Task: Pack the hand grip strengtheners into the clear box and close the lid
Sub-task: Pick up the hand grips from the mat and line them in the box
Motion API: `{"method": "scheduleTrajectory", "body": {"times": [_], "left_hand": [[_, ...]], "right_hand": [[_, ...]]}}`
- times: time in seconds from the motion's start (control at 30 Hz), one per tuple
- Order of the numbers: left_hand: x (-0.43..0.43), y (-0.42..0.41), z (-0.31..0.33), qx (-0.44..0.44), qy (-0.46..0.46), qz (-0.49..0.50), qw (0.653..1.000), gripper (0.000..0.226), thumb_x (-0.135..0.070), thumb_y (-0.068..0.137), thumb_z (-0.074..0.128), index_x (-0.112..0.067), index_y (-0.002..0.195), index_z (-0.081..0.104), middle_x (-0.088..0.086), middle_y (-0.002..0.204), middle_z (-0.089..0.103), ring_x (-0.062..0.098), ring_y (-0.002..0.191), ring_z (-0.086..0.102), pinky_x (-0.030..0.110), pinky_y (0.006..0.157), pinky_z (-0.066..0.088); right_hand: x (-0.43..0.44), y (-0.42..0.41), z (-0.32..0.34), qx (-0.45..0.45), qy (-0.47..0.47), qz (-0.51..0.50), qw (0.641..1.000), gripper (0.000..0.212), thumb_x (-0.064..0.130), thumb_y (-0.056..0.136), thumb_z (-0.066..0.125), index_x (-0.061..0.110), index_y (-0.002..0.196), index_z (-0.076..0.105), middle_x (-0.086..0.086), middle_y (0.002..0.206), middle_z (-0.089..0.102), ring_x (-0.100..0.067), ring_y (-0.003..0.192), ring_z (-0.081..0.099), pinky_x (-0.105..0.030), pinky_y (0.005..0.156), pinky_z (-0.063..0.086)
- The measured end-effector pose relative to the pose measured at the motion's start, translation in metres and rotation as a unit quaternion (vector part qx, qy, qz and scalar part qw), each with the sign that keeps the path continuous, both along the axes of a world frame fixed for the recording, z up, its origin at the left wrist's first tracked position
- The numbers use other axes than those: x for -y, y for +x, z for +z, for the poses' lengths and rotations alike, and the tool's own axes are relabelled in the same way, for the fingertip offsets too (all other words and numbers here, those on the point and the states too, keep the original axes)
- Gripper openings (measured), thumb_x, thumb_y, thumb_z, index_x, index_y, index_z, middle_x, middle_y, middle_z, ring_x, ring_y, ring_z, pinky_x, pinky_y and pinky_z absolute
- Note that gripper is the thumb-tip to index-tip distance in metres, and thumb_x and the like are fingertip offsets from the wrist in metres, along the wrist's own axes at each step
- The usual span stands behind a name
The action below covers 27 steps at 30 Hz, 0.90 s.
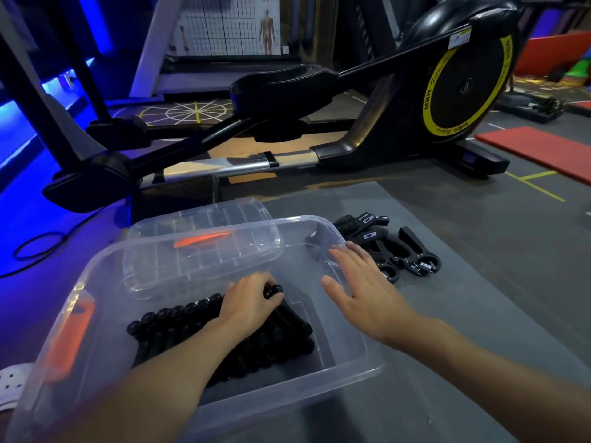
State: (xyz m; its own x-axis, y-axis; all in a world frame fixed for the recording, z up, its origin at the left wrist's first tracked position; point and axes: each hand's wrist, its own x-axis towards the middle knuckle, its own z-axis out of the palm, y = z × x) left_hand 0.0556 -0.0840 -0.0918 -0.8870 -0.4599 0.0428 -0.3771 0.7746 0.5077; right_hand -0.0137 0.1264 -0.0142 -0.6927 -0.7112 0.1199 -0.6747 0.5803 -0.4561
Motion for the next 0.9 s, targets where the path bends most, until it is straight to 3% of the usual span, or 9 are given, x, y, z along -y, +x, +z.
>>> {"method": "scheduleTrajectory", "body": {"times": [0.27,0.4,0.47,0.57,0.7,0.8,0.9], "left_hand": [[-0.004,-0.001,0.004,0.014,-0.016,0.007,1.0,0.017,-0.041,0.087,0.064,-0.028,0.099,0.062,-0.01,0.101,0.066,0.017,0.098,0.062,0.038,0.095,0.044],[-0.006,-0.001,0.013,-0.038,0.024,0.009,0.999,0.025,-0.042,0.085,0.067,-0.026,0.105,0.063,-0.013,0.103,0.064,0.011,0.101,0.062,0.039,0.097,0.045],[-0.011,-0.004,0.025,-0.087,0.042,-0.003,0.995,0.027,-0.041,0.086,0.067,-0.025,0.107,0.063,-0.013,0.103,0.063,0.009,0.098,0.059,0.037,0.094,0.048],[-0.026,-0.013,0.052,-0.174,0.048,-0.049,0.982,0.019,-0.034,0.087,0.067,-0.024,0.103,0.063,-0.013,0.097,0.062,0.007,0.092,0.058,0.035,0.087,0.051],[-0.049,-0.039,0.088,-0.255,0.034,-0.091,0.962,0.021,-0.035,0.089,0.064,-0.022,0.105,0.062,-0.011,0.103,0.061,0.01,0.1,0.056,0.036,0.089,0.049],[-0.057,-0.067,0.094,-0.178,-0.058,-0.111,0.976,0.051,-0.057,0.086,0.049,-0.026,0.126,0.055,-0.007,0.132,0.051,0.014,0.128,0.043,0.042,0.112,0.03],[-0.056,-0.081,0.083,-0.04,-0.1,-0.115,0.988,0.072,-0.075,0.086,0.035,-0.034,0.145,0.034,-0.004,0.157,0.024,0.015,0.149,0.01,0.048,0.121,-0.001]], "right_hand": [[-0.001,-0.001,-0.001,-0.004,-0.014,0.006,1.0,0.057,0.044,0.1,0.039,0.017,0.149,0.031,0.009,0.156,0.028,-0.006,0.147,0.002,-0.027,0.116,0.017],[0.0,-0.001,0.0,0.015,-0.047,-0.001,0.999,0.055,0.041,0.099,0.043,0.017,0.148,0.033,0.008,0.155,0.029,-0.005,0.147,0.007,-0.024,0.115,0.016],[0.0,-0.001,0.002,0.06,-0.099,-0.018,0.993,0.049,0.037,0.099,0.046,0.018,0.144,0.039,0.007,0.15,0.036,-0.006,0.143,0.023,-0.02,0.112,0.021],[-0.003,-0.012,0.008,0.101,-0.196,-0.063,0.973,0.034,0.034,0.098,0.048,0.022,0.13,0.053,0.008,0.127,0.056,-0.005,0.117,0.053,-0.025,0.099,0.043],[-0.014,-0.062,0.008,0.069,-0.177,-0.127,0.973,0.027,0.03,0.097,0.05,0.018,0.119,0.057,0.001,0.114,0.062,-0.016,0.104,0.058,-0.037,0.092,0.047],[-0.025,-0.106,-0.005,0.036,-0.107,-0.142,0.983,0.022,0.029,0.094,0.053,0.018,0.112,0.056,0.0,0.104,0.062,-0.019,0.097,0.057,-0.033,0.081,0.044],[-0.03,-0.138,-0.023,0.029,-0.054,-0.149,0.987,0.032,0.039,0.086,0.052,0.02,0.112,0.055,0.002,0.104,0.062,-0.021,0.101,0.057,-0.038,0.085,0.046]]}}
